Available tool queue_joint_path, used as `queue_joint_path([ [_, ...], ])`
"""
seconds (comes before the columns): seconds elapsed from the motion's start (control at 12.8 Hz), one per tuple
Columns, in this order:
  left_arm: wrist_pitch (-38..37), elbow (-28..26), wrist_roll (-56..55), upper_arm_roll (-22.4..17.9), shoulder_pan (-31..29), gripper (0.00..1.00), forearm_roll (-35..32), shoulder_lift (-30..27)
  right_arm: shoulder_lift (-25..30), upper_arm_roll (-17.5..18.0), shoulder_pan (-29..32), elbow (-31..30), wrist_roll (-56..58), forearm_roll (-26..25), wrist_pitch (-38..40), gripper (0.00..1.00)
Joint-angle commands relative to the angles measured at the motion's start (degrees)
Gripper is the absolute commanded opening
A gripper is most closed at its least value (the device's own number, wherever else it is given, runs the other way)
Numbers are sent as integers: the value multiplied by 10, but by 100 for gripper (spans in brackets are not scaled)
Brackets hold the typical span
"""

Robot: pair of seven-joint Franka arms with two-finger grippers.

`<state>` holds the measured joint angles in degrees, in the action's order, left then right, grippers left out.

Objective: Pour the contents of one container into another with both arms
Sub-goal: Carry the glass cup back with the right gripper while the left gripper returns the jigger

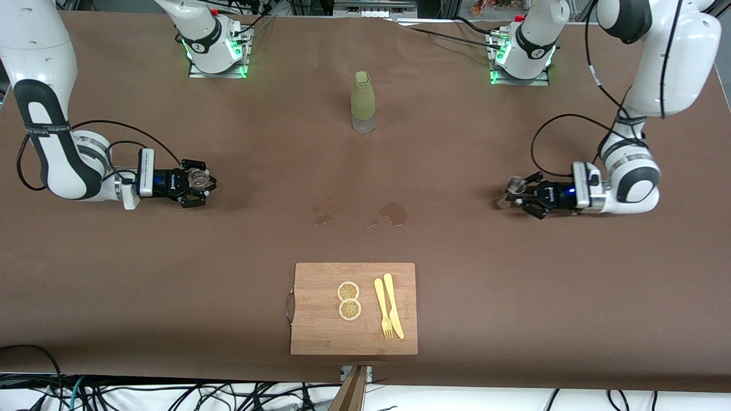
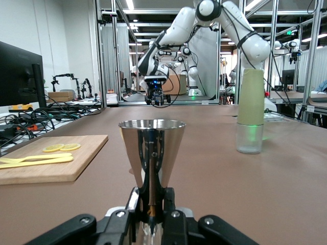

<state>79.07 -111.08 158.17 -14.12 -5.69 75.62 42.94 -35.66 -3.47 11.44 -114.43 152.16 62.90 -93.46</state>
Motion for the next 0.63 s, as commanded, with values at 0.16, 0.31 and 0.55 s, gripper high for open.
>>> queue_joint_path([
  [0.16, -72, 9, 126, -9, -72, 0, -50, 30, -83, -7, 26, 38, 71, 10, 17, 10],
  [0.31, -101, 36, 149, -36, -74, 0, -52, 62, -101, -7, 25, 51, 86, 11, 13, 10],
  [0.55, -127, 68, 172, -67, -79, 0, -53, 101, -141, -8, 25, 84, 106, 11, 11, 12],
])
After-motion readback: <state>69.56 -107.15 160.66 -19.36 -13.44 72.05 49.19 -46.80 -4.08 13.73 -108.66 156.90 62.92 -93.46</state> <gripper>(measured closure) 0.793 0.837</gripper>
